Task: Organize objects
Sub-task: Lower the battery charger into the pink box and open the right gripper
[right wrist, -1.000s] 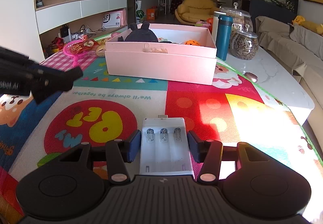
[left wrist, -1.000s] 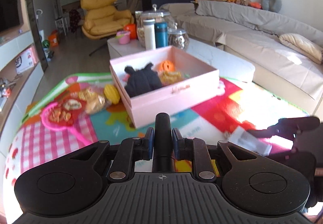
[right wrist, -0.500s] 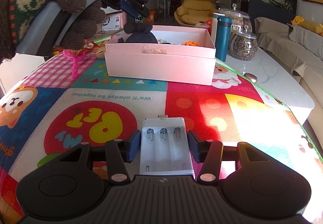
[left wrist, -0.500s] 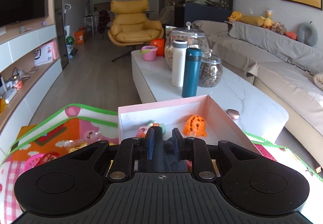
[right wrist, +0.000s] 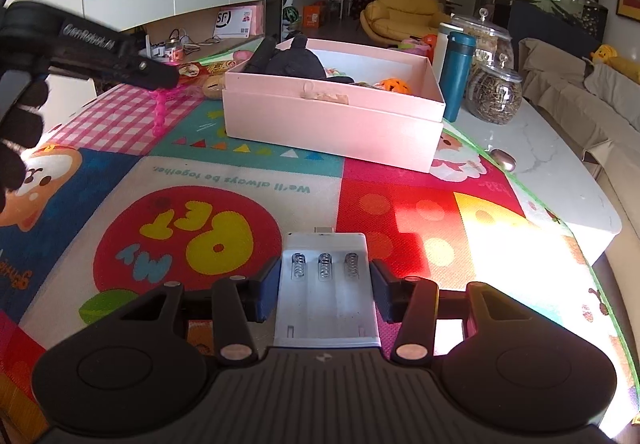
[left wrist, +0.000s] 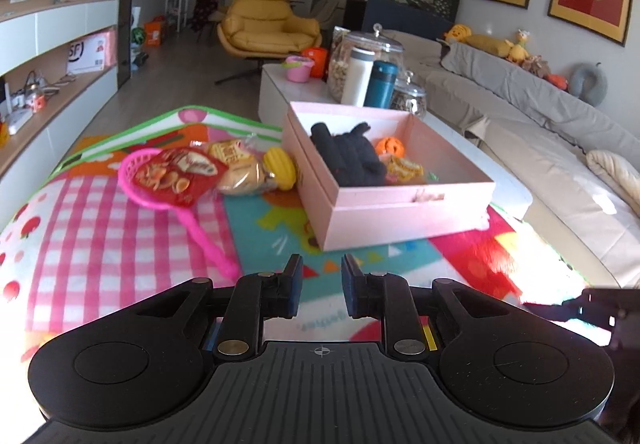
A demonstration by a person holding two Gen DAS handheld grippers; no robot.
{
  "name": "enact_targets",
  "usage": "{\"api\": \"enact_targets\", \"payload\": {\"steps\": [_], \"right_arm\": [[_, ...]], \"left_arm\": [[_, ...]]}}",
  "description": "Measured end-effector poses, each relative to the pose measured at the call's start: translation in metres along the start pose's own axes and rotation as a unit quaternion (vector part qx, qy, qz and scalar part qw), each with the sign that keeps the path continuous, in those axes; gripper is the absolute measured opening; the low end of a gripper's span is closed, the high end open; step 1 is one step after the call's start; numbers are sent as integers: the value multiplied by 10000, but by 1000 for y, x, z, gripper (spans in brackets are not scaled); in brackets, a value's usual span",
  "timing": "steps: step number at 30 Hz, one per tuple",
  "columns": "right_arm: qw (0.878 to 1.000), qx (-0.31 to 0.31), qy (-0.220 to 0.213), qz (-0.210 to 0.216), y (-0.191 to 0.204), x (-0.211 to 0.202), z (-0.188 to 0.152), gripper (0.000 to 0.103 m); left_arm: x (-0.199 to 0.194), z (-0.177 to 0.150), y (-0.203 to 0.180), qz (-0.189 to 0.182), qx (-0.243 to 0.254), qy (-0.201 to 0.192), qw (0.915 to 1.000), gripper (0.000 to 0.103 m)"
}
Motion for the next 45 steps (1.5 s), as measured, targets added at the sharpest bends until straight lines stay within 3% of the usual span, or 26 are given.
{"api": "enact_targets", "payload": {"steps": [4,10,11,13,15,21,26,32,37,40,42,45], "right_arm": [[9999,110,-107,38,-11,-10,35,47],[9957,-62,-829,-409,-39,-14,151,48],[9954,11,-840,-462,-46,-6,169,48],[9965,133,-699,-431,-56,19,196,59],[9976,233,-524,-392,-57,44,209,59],[9976,442,49,527,-12,109,200,59],[9992,33,368,157,-6,137,179,60],[9994,296,64,-163,-45,120,166,67],[9987,208,-441,-145,-42,89,159,67],[9976,111,-680,-71,-33,70,149,69],[9966,116,-809,-80,-30,60,138,76],[9962,111,-853,-123,-26,52,116,78]], "left_arm": [[-2,-12,7,-40,-60,118,9999,23],[6,-20,13,-167,-314,127,9993,23],[6,-22,13,-199,-333,129,9992,23],[6,-26,15,-216,-352,117,9991,23],[5,-30,19,-189,-348,76,9992,23],[6,-37,32,-280,-533,122,9981,23],[1,-36,40,-316,-581,59,9978,23],[10,-28,54,22,-676,47,9977,23],[18,-9,63,318,-535,6,9981,23],[25,3,81,670,-949,52,9932,23],[30,11,92,734,-1318,6,9885,23],[36,28,101,1085,-1299,-153,9854,23]]}}
Point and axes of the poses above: each gripper's, at about its wrist camera, not at the fingertips, and x roughly the way its jaws point, y to its left, z to its top, the point moved 8 cm from there along x, roughly the way its jaws point, and after that the axes turned 7 degrees about z, right-handed, at the moved point
